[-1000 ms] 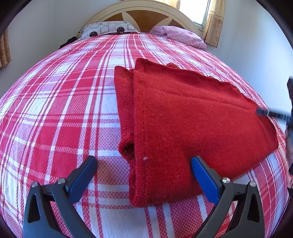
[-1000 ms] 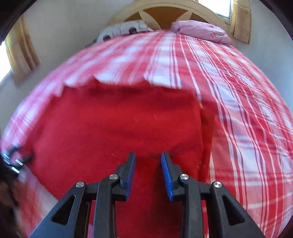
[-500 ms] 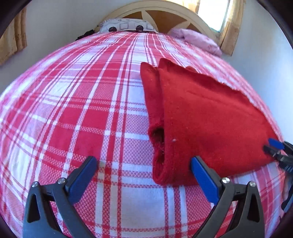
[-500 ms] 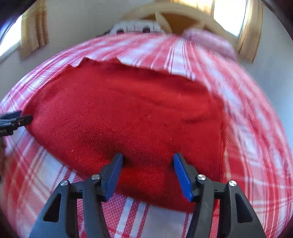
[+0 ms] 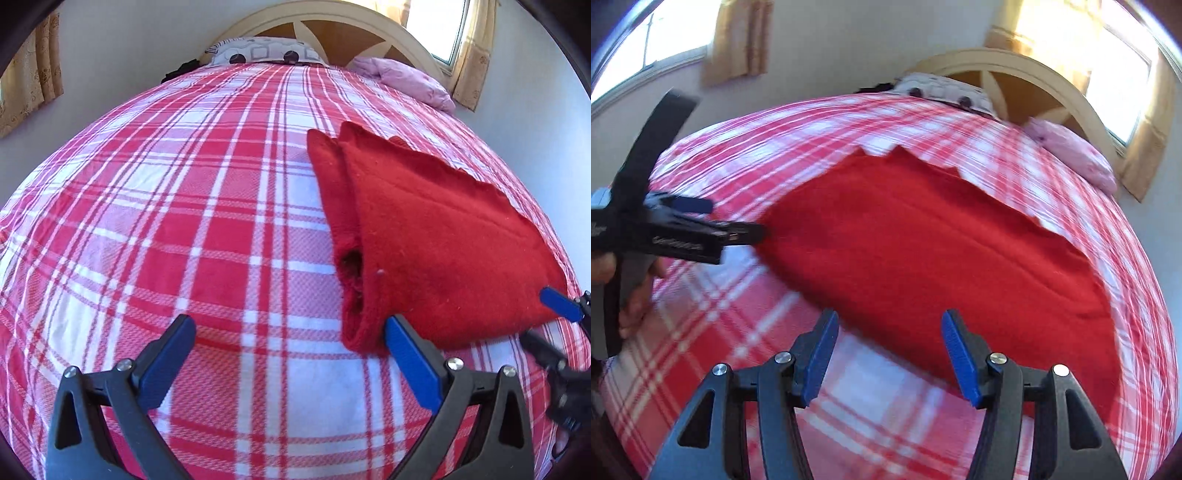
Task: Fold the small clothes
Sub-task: 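Move the left gripper to the folded sweater's edge and grasp it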
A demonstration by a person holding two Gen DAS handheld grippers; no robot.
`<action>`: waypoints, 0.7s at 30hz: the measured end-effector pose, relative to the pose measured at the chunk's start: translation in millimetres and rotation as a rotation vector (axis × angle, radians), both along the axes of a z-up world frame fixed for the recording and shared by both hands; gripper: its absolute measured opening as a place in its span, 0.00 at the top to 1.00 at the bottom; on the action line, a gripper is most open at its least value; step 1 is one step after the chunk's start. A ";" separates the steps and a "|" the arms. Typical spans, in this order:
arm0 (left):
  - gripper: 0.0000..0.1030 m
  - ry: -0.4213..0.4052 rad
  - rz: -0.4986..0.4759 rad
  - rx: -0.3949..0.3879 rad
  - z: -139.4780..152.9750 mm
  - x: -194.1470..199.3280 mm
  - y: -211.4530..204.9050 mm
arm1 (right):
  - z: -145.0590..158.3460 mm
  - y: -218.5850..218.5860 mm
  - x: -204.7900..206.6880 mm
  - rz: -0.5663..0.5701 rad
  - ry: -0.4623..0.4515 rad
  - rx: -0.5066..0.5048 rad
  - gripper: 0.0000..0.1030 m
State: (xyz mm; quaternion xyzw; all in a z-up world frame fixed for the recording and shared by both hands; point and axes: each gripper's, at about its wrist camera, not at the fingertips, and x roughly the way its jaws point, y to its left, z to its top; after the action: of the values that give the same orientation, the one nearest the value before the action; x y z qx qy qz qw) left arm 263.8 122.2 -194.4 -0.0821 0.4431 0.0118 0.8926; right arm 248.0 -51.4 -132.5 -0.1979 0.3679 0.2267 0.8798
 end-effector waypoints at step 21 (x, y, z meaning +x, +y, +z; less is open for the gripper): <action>0.00 0.015 0.069 -0.081 0.3 -2.4 50.0 | -26.0 90.8 -10.0 0.083 -0.147 -0.138 0.42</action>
State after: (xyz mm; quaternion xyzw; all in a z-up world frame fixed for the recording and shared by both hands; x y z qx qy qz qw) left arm 261.3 172.2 -194.1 -0.1335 0.4467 0.0249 0.8843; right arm 237.9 39.4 -158.5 -0.2892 0.3088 0.2221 0.8784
